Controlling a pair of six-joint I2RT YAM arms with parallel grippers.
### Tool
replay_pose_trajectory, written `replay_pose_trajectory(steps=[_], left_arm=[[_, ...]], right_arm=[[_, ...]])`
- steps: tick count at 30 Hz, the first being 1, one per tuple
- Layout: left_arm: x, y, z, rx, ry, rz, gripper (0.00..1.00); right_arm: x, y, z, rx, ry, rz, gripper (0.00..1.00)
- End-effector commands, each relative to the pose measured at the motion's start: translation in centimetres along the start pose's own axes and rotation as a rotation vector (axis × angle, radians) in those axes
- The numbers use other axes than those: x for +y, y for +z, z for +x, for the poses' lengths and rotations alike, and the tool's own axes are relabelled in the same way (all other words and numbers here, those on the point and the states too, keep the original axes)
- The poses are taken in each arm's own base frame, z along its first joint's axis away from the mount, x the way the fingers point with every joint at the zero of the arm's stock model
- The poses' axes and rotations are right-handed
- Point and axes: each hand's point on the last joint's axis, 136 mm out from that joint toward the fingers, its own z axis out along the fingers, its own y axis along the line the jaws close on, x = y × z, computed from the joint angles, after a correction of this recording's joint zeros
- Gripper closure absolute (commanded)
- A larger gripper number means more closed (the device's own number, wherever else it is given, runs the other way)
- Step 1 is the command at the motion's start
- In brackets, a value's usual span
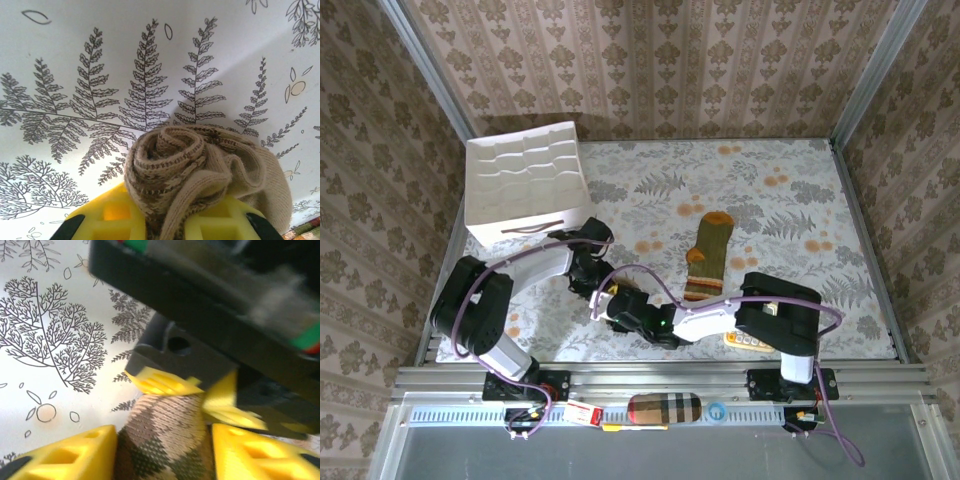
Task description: Roll the socks
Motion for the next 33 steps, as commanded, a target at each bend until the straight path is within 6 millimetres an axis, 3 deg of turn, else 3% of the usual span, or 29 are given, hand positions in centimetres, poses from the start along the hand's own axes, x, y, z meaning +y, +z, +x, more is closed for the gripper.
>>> replay_pose_trajectory(steps=[1,3,6,9,13,17,21,26,33], left_arm=[[4.9,1.0,1.3,0.072,-0.029,-0.194,1.0],[4.5,0.7,1.3,0.073,-0.027,-0.168,0.97],[3.4,-0.3,0.9,0.061,-0.032,-0.094,0.75],[1.8,-1.9,0.0,0.032,-0.05,0.021,0.51],[-0.7,-4.6,-1.6,-0.037,-0.044,0.19,0.29],[-1.9,-6.3,-2.5,-0.078,-0.026,0.279,0.27],[-2.2,-6.7,-2.0,-0.072,-0.014,0.331,0.3],[-2.1,-5.3,0.1,-0.042,0.017,0.348,0.41],[-3.6,-3.0,1.4,-0.032,0.048,0.361,0.39]], right_arm=[[-0.8,1.1,2.6,0.107,0.015,0.055,0.69],[-0.9,1.1,3.6,0.135,0.046,0.041,0.86],[-0.6,0.7,5.3,0.172,0.105,-0.002,1.0],[0.6,0.1,7.5,0.215,0.2,-0.111,1.0],[2.9,-0.8,9.8,0.249,0.36,-0.314,1.0],[4.1,-1.2,11.3,0.276,0.499,-0.448,1.0],[4.2,-1.3,12.6,0.285,0.66,-0.533,1.0],[4.5,-1.5,14.6,0.318,0.811,-0.601,1.0],[5.0,-1.7,16.5,0.355,1.0,-0.716,1.0]])
